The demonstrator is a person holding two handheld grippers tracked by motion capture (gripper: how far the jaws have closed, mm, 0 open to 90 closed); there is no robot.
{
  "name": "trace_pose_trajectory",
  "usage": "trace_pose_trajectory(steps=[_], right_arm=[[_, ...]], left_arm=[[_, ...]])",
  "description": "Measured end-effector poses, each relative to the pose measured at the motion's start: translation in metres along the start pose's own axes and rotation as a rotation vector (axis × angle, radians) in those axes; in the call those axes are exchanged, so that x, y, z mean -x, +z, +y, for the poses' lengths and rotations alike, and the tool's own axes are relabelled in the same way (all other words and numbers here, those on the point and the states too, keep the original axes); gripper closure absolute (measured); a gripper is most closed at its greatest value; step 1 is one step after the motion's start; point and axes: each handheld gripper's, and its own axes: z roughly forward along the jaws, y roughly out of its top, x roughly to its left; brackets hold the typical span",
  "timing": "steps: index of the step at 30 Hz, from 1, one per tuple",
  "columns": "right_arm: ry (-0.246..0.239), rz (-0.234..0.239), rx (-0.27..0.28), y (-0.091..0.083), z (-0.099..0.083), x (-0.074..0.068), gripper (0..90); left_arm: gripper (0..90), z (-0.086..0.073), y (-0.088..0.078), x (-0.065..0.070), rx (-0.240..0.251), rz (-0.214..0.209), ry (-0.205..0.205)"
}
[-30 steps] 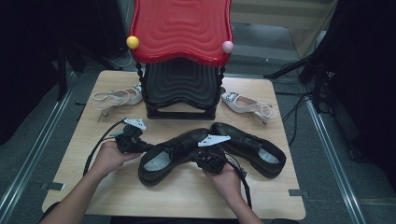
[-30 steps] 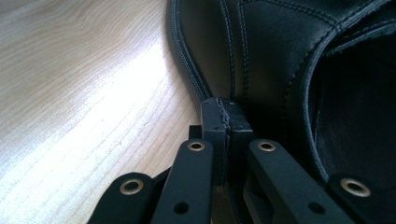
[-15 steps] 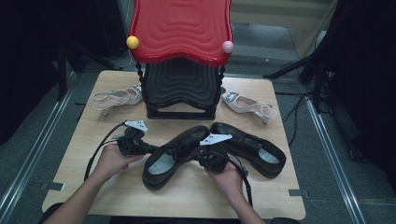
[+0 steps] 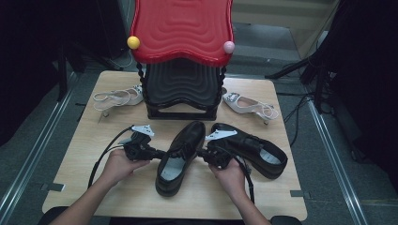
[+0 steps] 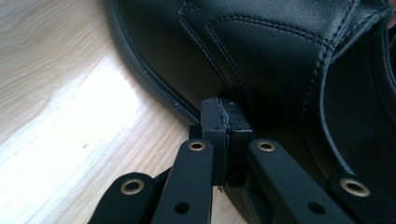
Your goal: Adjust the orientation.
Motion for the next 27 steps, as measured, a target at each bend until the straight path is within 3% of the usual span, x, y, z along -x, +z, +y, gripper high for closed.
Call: trace_pose_trajectory(steps=[8, 21, 27], right_arm=[[0.004, -0.01, -0.004, -0.002, 0.001, 0.004, 90.0], [0.042, -0.082, -0.008, -0.011, 0.002, 0.022, 90.0], [0.055, -0.082, 0.02, -0.014, 0.004, 0.025, 90.0]], left_arm=[[90.0, -0.002, 0.006, 0.006, 0.032, -0.008, -0.029], [90.0, 0.006, 0.028, 0.027, 0.065, 0.001, -0.025], [90.0, 0.009, 0.036, 0.035, 0.075, 0.012, -0.006]])
